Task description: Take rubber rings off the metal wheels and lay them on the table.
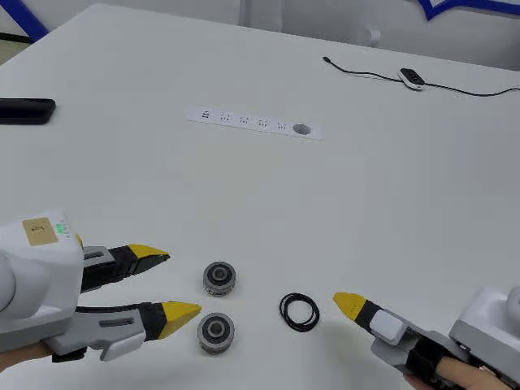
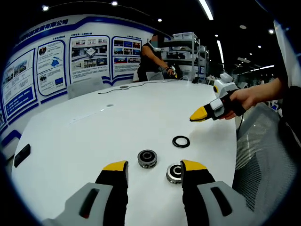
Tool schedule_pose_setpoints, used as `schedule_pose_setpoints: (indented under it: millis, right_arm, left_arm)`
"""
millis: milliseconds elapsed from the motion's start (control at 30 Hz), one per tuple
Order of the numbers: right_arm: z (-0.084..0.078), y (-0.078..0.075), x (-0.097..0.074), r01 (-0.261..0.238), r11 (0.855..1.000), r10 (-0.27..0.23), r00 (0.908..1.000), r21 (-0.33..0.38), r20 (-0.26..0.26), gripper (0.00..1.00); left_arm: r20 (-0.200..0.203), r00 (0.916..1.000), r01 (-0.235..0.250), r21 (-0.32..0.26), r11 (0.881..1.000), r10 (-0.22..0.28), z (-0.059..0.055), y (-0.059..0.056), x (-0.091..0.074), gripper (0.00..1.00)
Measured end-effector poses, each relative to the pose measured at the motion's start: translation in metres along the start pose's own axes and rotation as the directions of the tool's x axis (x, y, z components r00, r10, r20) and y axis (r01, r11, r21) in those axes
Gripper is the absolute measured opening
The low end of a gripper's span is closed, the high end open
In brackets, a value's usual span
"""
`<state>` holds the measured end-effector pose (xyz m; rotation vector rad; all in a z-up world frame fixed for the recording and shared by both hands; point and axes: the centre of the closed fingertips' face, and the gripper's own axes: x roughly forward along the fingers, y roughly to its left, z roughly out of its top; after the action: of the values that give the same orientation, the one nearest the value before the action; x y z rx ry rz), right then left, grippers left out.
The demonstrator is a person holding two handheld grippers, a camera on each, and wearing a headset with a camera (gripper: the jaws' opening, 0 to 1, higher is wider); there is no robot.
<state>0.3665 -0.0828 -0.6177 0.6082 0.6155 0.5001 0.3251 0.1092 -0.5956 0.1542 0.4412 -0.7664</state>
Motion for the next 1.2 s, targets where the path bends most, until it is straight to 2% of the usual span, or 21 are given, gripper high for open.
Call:
schedule_pose_setpoints:
  millis: [67,133,200,233,300,400,467,533,567,600,633,733,833,867,1000,1033,1067,1200]
  right_arm:
    - [0.009,0.003,-0.006,-0.002,0.995,0.006,0.9992,-0.097,0.04,0.11]
    - [0.014,0.002,-0.011,0.001,0.989,0.007,0.9986,-0.151,0.052,0.11]
    - [0.02,-0.001,-0.017,0.022,0.973,-0.008,0.998,-0.23,0.063,0.11]
    - [0.023,-0.004,-0.021,0.046,0.958,-0.029,0.9975,-0.284,0.065,0.11]
    - [0.026,-0.006,-0.025,0.067,0.939,-0.046,0.9965,-0.337,0.069,0.11]
    - [0.026,-0.006,-0.031,0.067,0.876,-0.057,0.9978,-0.477,0.034,0.15]
    - [0.023,-0.004,-0.031,0.054,0.847,-0.056,0.9984,-0.529,0.012,0.2]
    - [0.019,-0.003,-0.03,0.032,0.862,-0.037,0.9993,-0.507,-0.001,0.25]
    - [0.018,-0.001,-0.03,0.012,0.885,-0.017,0.9998,-0.466,-0.006,0.27]
    - [0.018,-0.003,-0.03,0.016,0.891,-0.021,0.9998,-0.453,-0.006,0.28]
    - [0.018,-0.004,-0.03,0.019,0.889,-0.026,0.9996,-0.458,-0.009,0.29]
    - [0.012,-0.004,-0.03,0.004,0.86,-0.033,0.9984,-0.51,-0.046,0.36]
    - [0.005,-0.002,-0.031,-0.03,0.852,-0.015,0.9966,-0.523,-0.081,0.41]
    - [0.002,-0.003,-0.03,-0.036,0.844,-0.017,0.9954,-0.534,-0.094,0.42]
    - [-0.008,-0.006,-0.031,-0.058,0.81,-0.031,0.9894,-0.583,-0.142,0.45]
    - [-0.009,-0.005,-0.031,-0.063,0.804,-0.031,0.9885,-0.592,-0.148,0.47]
    - [-0.01,-0.005,-0.03,-0.07,0.789,-0.035,0.9869,-0.611,-0.158,0.49]
    - [-0.015,-0.001,-0.028,-0.094,0.758,-0.038,0.9815,-0.645,-0.188,0.54]
  left_arm:
    - [0.003,0.9999,-0.011,-0.005,1.0,0.011,-0.001,0.002,-0.004,0.47]
    - [0.01,0.9996,-0.026,-0.013,1.0,0.026,-0.001,0.004,-0.007,0.47]
    - [0.017,0.9991,-0.038,-0.019,0.999,0.038,-0.001,0.006,-0.011,0.48]
    - [0.018,0.9986,-0.05,-0.017,0.999,0.05,-0.002,0.008,-0.013,0.48]
    - [0.024,0.9949,-0.099,0.022,0.995,0.098,0.0,0.016,-0.018,0.47]
    - [0.053,0.9932,-0.104,-0.003,0.995,0.104,0.005,0.016,-0.024,0.48]
    - [0.06,0.9925,-0.107,-0.011,0.994,0.107,0.006,0.016,-0.026,0.48]
    - [0.055,0.9928,-0.106,-0.012,0.994,0.107,0.004,0.016,-0.027,0.49]
    - [0.04,0.9943,-0.098,-0.003,0.995,0.098,0.001,0.014,-0.028,0.49]
    - [0.033,0.995,-0.094,0.001,0.996,0.094,-0.002,0.013,-0.028,0.49]
    - [0.028,0.9956,-0.09,0.002,0.996,0.09,-0.004,0.011,-0.029,0.49]
    - [0.019,0.9968,-0.077,-0.002,0.997,0.077,-0.009,0.005,-0.032,0.51]
    - [0.019,0.9973,-0.071,-0.003,0.997,0.071,-0.013,0.0,-0.034,0.55]
    - [0.017,0.9973,-0.072,-0.001,0.997,0.072,-0.014,-0.001,-0.034,0.57]
    - [0.007,0.9964,-0.084,0.005,0.996,0.084,-0.019,-0.002,-0.04,0.63]
    - [0.007,0.9963,-0.086,0.005,0.996,0.086,-0.02,-0.003,-0.041,0.64]
    - [0.007,0.9962,-0.087,0.002,0.996,0.087,-0.021,-0.003,-0.043,0.64]
    - [0.003,0.9959,-0.09,-0.005,0.996,0.09,-0.026,-0.004,-0.044,0.65]
